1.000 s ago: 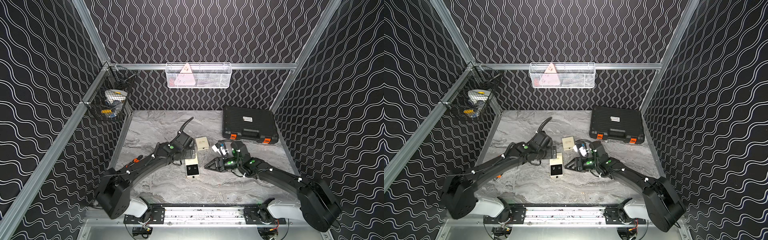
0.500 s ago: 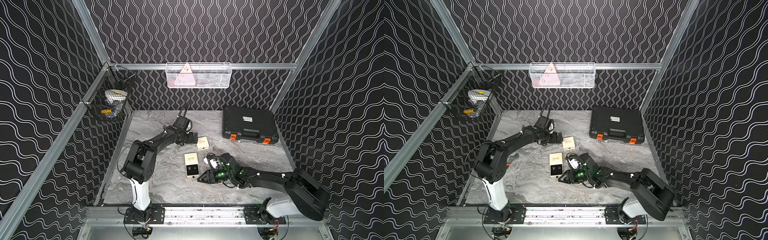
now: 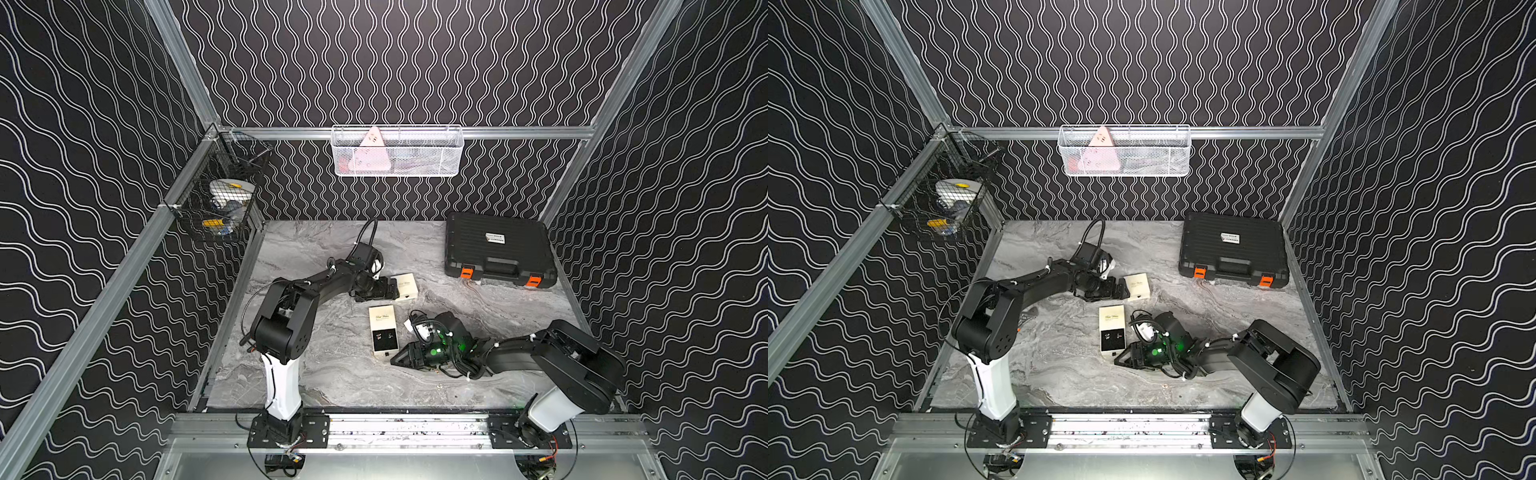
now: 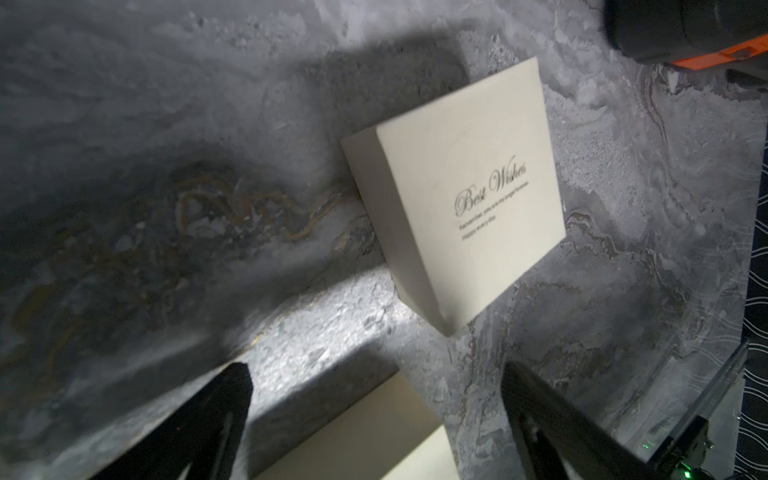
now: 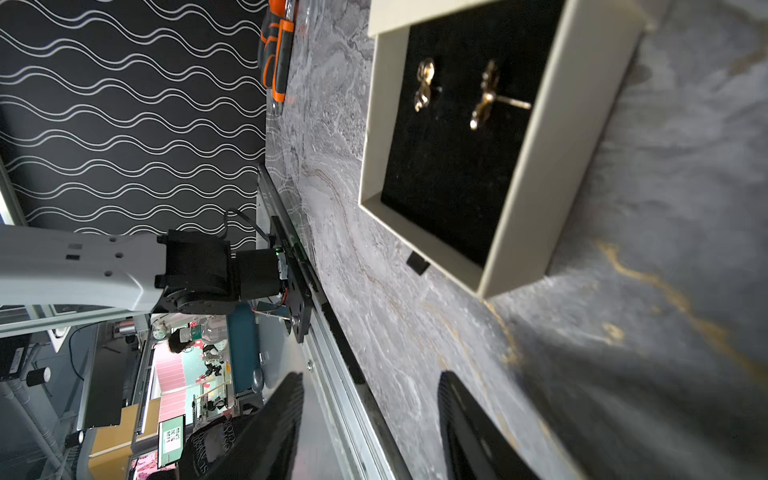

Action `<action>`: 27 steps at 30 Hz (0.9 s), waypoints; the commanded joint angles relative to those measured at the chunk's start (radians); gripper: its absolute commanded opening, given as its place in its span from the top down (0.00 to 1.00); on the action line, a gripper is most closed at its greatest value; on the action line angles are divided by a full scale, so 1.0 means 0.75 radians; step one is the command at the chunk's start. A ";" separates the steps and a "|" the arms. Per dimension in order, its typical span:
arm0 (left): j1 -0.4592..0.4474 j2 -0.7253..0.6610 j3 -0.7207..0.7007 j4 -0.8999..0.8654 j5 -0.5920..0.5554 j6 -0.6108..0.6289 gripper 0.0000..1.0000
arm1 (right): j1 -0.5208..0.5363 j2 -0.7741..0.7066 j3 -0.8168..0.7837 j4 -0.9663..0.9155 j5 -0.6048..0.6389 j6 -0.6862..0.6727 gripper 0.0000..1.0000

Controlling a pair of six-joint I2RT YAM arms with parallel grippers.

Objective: Place the earrings into the drawer-style jewelry box
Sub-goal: Close the drawer of the jewelry box.

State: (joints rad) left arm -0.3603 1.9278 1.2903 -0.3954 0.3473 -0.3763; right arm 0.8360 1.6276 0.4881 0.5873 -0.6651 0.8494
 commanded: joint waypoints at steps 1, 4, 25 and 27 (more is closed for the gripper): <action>0.000 -0.043 -0.038 0.015 0.023 -0.011 0.02 | -0.004 0.035 0.022 0.088 -0.003 0.014 0.45; 0.000 -0.070 -0.067 0.020 0.028 -0.014 0.01 | -0.013 0.081 0.032 0.136 -0.017 0.029 0.45; -0.002 -0.138 -0.247 0.120 0.117 -0.059 0.02 | -0.108 0.268 0.131 0.305 -0.082 0.099 0.45; 0.000 -0.151 -0.267 0.126 0.118 -0.062 0.03 | -0.108 0.285 0.143 0.327 -0.085 0.110 0.45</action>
State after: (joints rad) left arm -0.3603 1.8286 1.1038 -0.3111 0.4156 -0.4114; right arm 0.7563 1.8286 0.5831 0.7574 -0.7231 0.9031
